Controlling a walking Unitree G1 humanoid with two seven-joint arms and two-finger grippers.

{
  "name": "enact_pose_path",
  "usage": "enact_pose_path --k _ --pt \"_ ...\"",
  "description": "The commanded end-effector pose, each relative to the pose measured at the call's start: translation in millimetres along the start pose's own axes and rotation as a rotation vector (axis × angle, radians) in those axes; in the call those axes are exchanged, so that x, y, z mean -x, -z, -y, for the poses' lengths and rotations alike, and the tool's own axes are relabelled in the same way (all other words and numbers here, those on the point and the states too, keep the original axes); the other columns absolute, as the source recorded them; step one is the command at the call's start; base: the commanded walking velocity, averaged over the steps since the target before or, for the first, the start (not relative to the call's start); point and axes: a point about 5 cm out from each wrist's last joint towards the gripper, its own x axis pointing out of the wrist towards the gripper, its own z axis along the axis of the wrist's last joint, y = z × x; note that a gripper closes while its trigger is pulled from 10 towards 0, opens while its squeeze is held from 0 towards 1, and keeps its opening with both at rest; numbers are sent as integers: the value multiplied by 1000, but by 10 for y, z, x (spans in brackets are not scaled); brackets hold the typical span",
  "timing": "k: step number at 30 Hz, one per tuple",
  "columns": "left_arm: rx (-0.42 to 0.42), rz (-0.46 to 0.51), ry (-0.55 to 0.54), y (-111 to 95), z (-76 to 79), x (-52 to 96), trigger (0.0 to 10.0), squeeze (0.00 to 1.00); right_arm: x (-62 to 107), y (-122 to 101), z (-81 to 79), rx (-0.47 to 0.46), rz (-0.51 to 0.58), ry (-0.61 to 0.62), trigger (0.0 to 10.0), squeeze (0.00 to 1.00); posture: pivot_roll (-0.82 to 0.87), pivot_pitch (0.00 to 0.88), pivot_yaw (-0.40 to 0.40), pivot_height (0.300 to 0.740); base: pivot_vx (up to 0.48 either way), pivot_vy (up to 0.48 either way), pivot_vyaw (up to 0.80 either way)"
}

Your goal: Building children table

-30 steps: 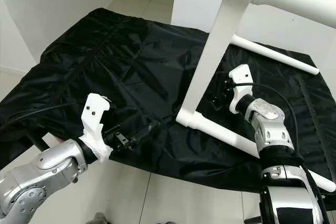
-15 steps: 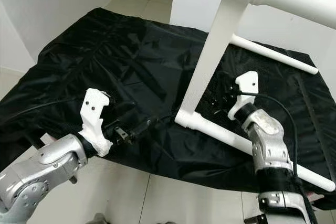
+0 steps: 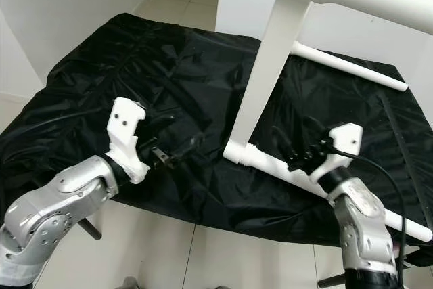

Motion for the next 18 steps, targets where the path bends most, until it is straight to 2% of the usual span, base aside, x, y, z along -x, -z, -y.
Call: enact_pose_path --k 1,3,4,5,6,7,11,14,16,18 --pt "-1 -10 191 8 110 -32 10000 0 58 -16 20 -17 6 43 10000 0 -38 88 -46 740 0 0 0" --pt "-1 -10 191 8 110 -32 10000 0 58 -16 20 -17 6 43 10000 0 -38 88 -46 740 0 0 0" --pt "8 -9 202 10 123 -67 10000 0 101 -15 40 -18 11 92 10000 0 -49 87 -44 740 0 0 0" --pt "8 -9 202 10 123 -67 10000 0 101 -15 40 -18 11 92 10000 0 -49 87 -44 740 0 0 0" --pt "11 -9 209 18 138 -112 10000 0 141 -19 48 -18 22 160 10000 0 -58 85 -38 740 0 0 0" --pt "11 -9 209 18 138 -112 10000 0 141 -19 48 -18 22 160 10000 0 -58 85 -38 740 0 0 0" --pt "44 -22 211 57 186 -287 10000 0 250 7 65 -22 47 428 10000 0 -69 76 -27 740 0 0 0" --pt "39 -33 188 80 171 -340 10000 0 263 21 59 -22 43 475 10000 0 -71 75 -26 740 0 0 0" --pt "29 -46 150 109 137 -440 10000 0 255 43 21 -19 38 518 10000 0 -71 75 -26 740 0 0 0" --pt "29 -46 150 109 137 -440 10000 0 255 43 21 -19 38 518 10000 0 -71 75 -26 740 0 0 0"
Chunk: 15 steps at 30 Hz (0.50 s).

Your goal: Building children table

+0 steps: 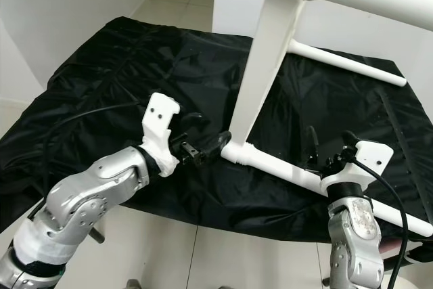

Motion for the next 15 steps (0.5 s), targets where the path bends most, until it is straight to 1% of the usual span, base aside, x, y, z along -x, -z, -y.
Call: enact_pose_path --k 1,2,4,5,6,7,9,10,11,15 --pt "-21 -15 99 23 46 -56 10000 0 18 3 -35 9 6 18 10000 0 -71 75 -26 740 0 0 0" --pt "-21 -15 99 23 46 -56 10000 0 18 3 -35 9 6 18 10000 0 -71 75 -26 740 0 0 0" --pt "-42 -26 79 36 28 -164 10000 0 15 13 -109 10 8 25 10000 0 -82 70 -25 740 0 0 0" --pt "-42 -26 79 36 28 -164 10000 0 15 13 -109 10 8 25 10000 0 -82 70 -25 740 0 0 0" --pt "-45 -34 70 46 29 -227 10000 0 21 20 -154 7 5 17 10000 0 -82 70 -25 740 0 0 0" --pt "-45 -34 70 46 29 -227 10000 0 21 20 -154 7 5 17 10000 0 -82 70 -25 740 0 0 0" --pt "-48 -52 46 67 37 -343 10000 0 37 23 -213 10 5 14 10000 0 -82 70 -25 740 0 0 0" --pt "-48 -52 46 67 37 -343 10000 0 37 23 -213 10 5 14 10000 0 -82 70 -25 740 0 0 0" --pt "-48 -57 31 69 39 -392 10000 0 39 19 -217 13 5 20 10000 0 -102 63 -14 740 0 0 0" --pt "-38 -58 25 55 66 -478 10000 0 35 11 -208 21 7 35 10000 0 -111 57 -11 740 0 0 0"
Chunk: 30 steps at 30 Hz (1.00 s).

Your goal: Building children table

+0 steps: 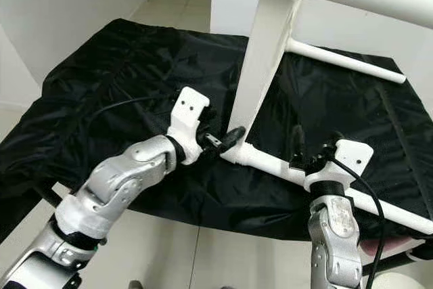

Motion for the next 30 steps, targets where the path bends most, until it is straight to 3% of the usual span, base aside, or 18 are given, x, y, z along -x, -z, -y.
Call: enact_pose_path --k 1,8,18,30 --pt "-9 -2 34 -20 33 -46 10000 0 15 -2 24 14 -4 14 10000 0 -111 57 -11 740 0 0 0" --pt "60 30 -3 -150 101 -235 10000 0 28 19 32 23 -14 14 10000 0 -106 54 -14 740 0 0 0" --pt "97 94 -40 -365 191 -413 10000 0 23 31 22 31 -23 21 10000 0 -109 63 -18 740 0 0 0" --pt "139 192 -199 -526 167 -489 10000 0 12 55 -6 25 -34 26 10000 0 -107 78 -26 740 0 0 0"
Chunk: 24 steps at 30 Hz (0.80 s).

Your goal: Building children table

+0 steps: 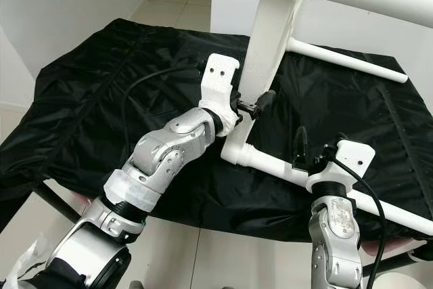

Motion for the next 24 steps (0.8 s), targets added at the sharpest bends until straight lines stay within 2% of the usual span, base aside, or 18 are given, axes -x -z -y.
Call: enact_pose_path --k 1,6,8,14,24 --pt "43 66 -81 -100 105 -58 10000 0 4 40 -12 2 -23 3 10000 0 -105 82 -30 740 0 0 0" --pt "13 118 -139 -182 100 -76 10000 0 -10 39 -18 2 -23 4 10000 0 -106 86 -32 740 0 0 0" --pt "-41 160 -191 -262 115 -96 10000 0 -19 33 -11 2 -21 10 10000 0 -109 89 -30 740 0 0 0" --pt "-86 216 -256 -378 121 -122 10000 0 -17 26 -2 3 -18 19 10000 0 -112 89 -26 740 0 0 0" --pt "-138 248 -326 -455 105 -154 10000 0 -3 31 8 5 -20 35 10000 0 -121 93 -18 740 0 0 0"
